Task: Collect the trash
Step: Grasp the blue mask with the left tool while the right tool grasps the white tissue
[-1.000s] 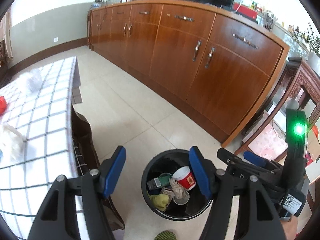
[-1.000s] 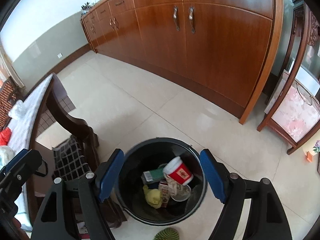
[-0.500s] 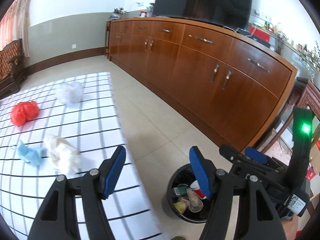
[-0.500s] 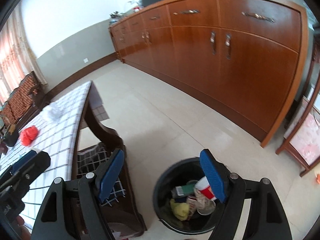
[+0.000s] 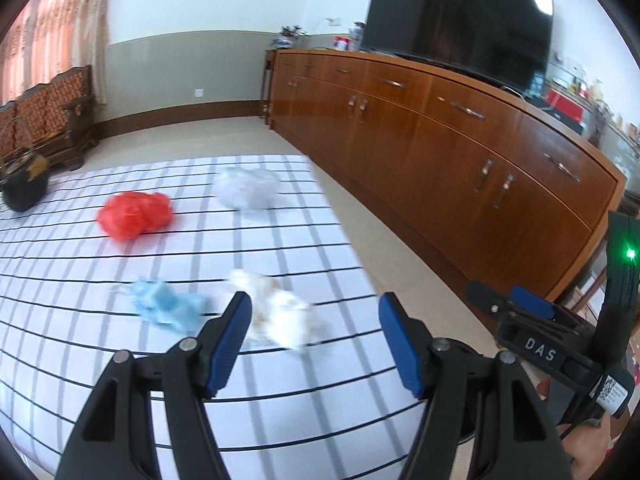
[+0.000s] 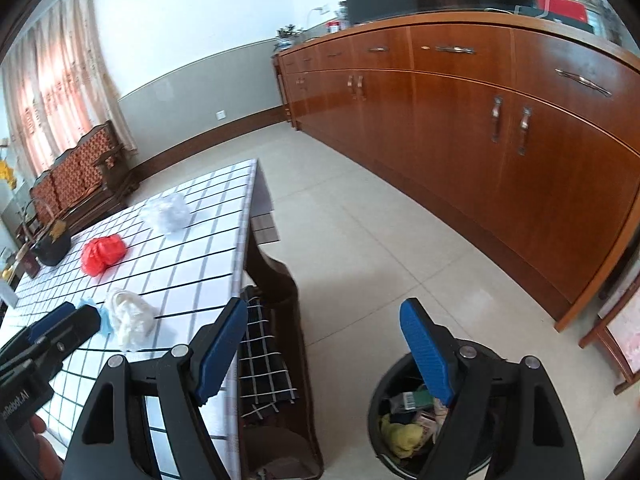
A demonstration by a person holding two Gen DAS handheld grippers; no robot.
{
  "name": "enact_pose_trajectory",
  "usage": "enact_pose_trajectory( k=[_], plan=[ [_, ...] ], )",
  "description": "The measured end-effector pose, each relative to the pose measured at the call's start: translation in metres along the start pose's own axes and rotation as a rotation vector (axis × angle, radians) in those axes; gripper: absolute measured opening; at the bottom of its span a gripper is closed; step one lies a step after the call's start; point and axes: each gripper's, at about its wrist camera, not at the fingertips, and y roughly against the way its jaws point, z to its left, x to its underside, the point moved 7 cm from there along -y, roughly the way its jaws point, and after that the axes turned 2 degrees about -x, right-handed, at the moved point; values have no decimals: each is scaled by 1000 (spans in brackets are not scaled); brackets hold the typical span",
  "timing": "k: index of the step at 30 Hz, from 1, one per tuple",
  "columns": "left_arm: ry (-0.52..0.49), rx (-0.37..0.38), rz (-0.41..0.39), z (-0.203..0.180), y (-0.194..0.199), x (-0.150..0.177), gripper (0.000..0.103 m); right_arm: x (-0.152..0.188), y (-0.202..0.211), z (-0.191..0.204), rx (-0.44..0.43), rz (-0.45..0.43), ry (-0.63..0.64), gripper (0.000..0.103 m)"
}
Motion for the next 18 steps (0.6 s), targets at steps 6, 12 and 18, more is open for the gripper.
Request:
enact_pose_trajectory(
  k=[6,12,18],
  plan=[
    [36,-74,-11,49,5,0,67,-1,-6,38,-58,0,36,80],
    [87,-119,-3,84,4,6,67,1,-17,80,-115,16,86,80],
    [117,-136,8,106,3,12,67,6,-27,121,-164,30,144,80]
  ],
)
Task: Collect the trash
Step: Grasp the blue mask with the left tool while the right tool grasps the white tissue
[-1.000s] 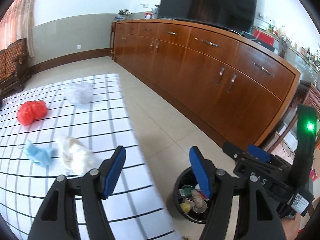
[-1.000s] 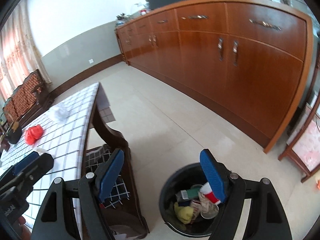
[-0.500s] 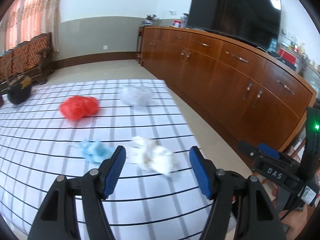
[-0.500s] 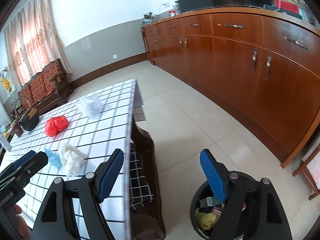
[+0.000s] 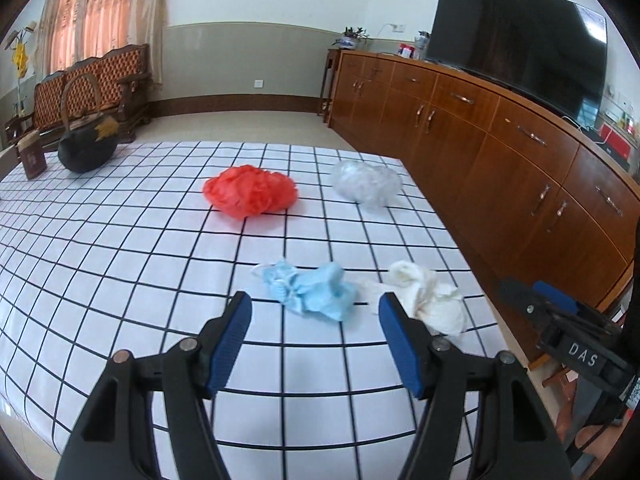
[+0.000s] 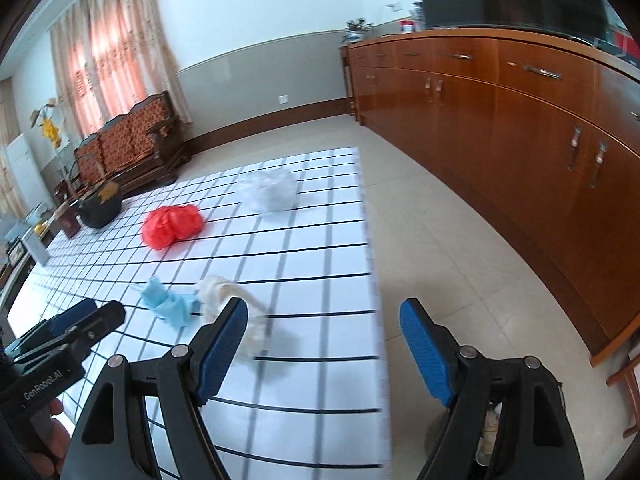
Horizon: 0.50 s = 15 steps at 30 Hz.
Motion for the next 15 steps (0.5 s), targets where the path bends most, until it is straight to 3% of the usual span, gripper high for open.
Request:
enact_pose_trajectory(
  k=[8,15],
  plan=[
    [0,-1,10,18,-7,-1,67,2,-27,43,-38,33,50,80],
    [20,14,12,30,-13,-5,67,7,-44,48,-52,68,31,80]
  ],
)
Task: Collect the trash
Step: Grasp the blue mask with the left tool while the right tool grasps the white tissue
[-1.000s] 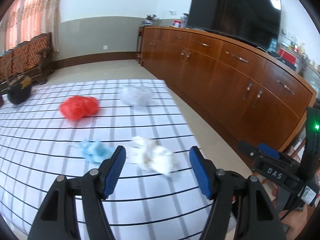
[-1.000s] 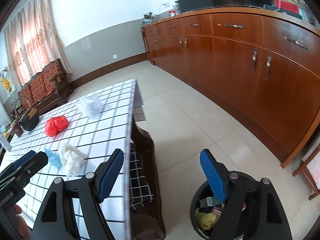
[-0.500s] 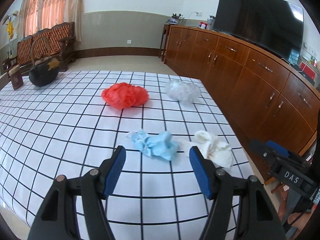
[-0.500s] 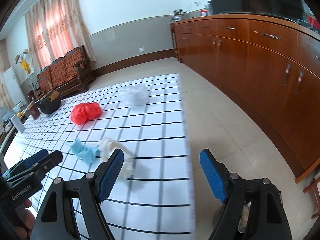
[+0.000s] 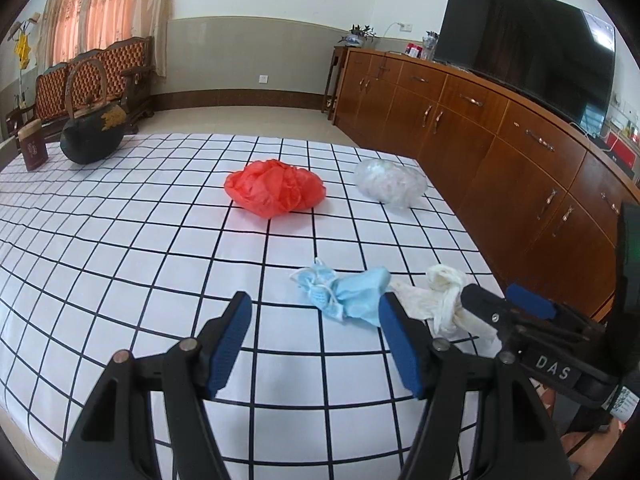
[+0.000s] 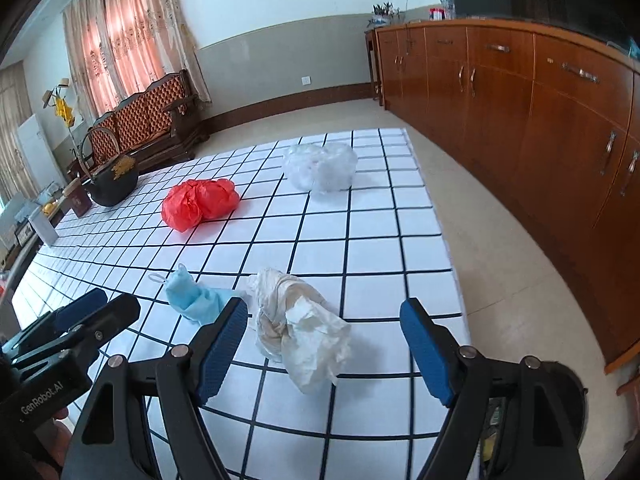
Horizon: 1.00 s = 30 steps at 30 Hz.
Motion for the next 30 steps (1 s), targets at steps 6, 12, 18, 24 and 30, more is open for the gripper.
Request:
enact_pose_trajectory(
  k=[6,12,18,24,30],
  plan=[
    [-1,11,12,2,-8,1,67,1,-12,3,10,14,15,78],
    [-2,42,27,-4,-14,3,67,3,-16,4,14,24,45,33],
    [-10,74,49,-17,-22,4,67,0,-14,-17,16,27,-20,24],
    [-17,66,76,-27,-35,5,67,3,-15,-18,0,44,-21,30],
    [20,63,97,-24,-47,3,67,1,-17,-22,-23,42,-44,32]
  ],
)
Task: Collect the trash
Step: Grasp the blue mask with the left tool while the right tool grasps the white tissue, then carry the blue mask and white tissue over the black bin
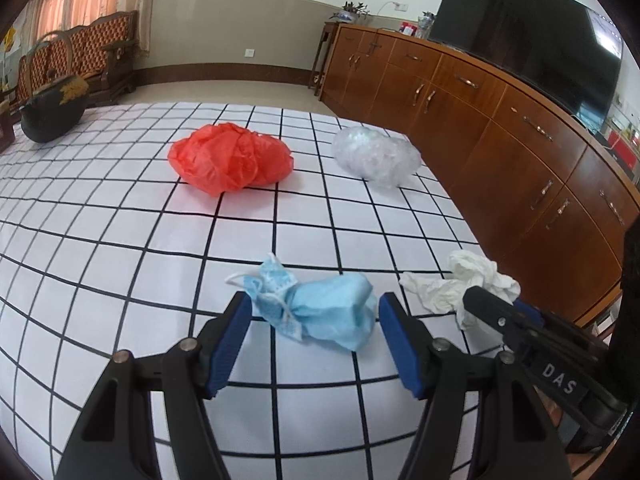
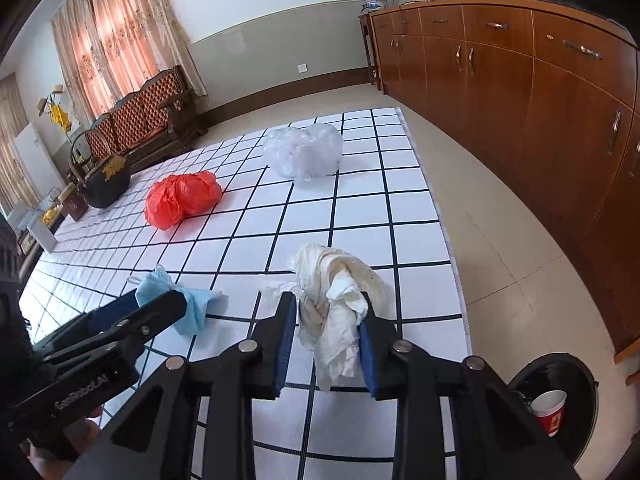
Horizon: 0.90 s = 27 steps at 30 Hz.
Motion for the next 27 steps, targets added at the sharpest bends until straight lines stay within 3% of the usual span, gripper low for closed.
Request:
enact_pose_trajectory(
  k=[7,12,17,18,19,27],
  plan=[
    [7,-1,22,1,-6,4,63,-4,-5,1,9,5,7,33],
    [-7,-7,15,-1,-5,5,41,-4,-10,7,25,15,36,27],
    [0,16,-12,-1,1,2,30,-3,-8,8,8,22,36,21],
    [-2,20,-17,-2,2,2,24,-4,-8,8,6,18,35,21],
    [-4,24,-23,-3,4,1,11,-4,-6,8,3,13,34,20],
    [-14,39,-46,-3,13,0,10,-6,9,9,-31,-23,30,20]
  ],
)
